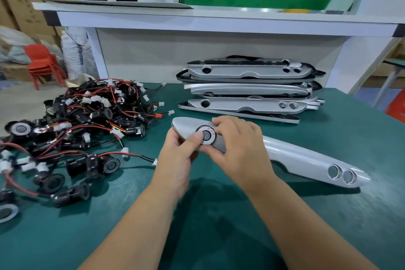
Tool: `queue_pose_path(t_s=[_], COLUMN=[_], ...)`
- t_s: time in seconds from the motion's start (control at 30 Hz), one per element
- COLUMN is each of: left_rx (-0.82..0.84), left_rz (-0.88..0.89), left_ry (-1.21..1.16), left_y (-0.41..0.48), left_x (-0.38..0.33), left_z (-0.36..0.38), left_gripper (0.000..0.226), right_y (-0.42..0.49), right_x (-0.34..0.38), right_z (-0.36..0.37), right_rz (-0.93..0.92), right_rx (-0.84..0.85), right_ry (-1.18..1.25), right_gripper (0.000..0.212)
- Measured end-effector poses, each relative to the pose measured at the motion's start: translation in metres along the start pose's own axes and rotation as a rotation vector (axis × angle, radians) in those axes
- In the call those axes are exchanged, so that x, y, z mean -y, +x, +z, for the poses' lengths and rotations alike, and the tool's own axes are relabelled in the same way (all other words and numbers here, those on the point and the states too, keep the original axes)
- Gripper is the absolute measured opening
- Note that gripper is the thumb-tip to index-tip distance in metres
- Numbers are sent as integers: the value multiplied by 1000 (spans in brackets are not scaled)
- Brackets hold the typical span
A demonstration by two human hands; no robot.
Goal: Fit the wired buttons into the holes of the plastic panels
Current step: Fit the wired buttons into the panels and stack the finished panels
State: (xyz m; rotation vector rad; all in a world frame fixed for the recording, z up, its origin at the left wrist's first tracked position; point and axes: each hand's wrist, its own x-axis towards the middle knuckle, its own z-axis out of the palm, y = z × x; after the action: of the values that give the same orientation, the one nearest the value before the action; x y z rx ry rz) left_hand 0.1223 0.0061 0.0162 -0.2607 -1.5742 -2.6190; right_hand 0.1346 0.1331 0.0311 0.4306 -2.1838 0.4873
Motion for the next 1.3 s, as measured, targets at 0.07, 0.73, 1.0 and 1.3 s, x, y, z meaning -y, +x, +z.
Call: queue_pose_path(t_s=[0.07, 0.73, 1.0, 1.3], left_rx=[-6, 76, 62, 1], left_rz=[-4, -123, -184, -124], left_ry=[-5, 361, 519, 620], left_y=[1, 3, 3, 2], left_x=[-1, -1, 2, 10], left_z=[-1, -17, -22, -23], left_gripper=[18, 51, 52, 36], right_y=[2, 16, 10, 6], right_x=[-2, -30, -29, -27], right_z=[-4, -35, -24, -13], right_rz=[12, 413, 440, 467], right_rx=[95, 774, 757, 689], right_ry=[27, 96, 11, -59], right_gripper=[53, 44, 40, 41])
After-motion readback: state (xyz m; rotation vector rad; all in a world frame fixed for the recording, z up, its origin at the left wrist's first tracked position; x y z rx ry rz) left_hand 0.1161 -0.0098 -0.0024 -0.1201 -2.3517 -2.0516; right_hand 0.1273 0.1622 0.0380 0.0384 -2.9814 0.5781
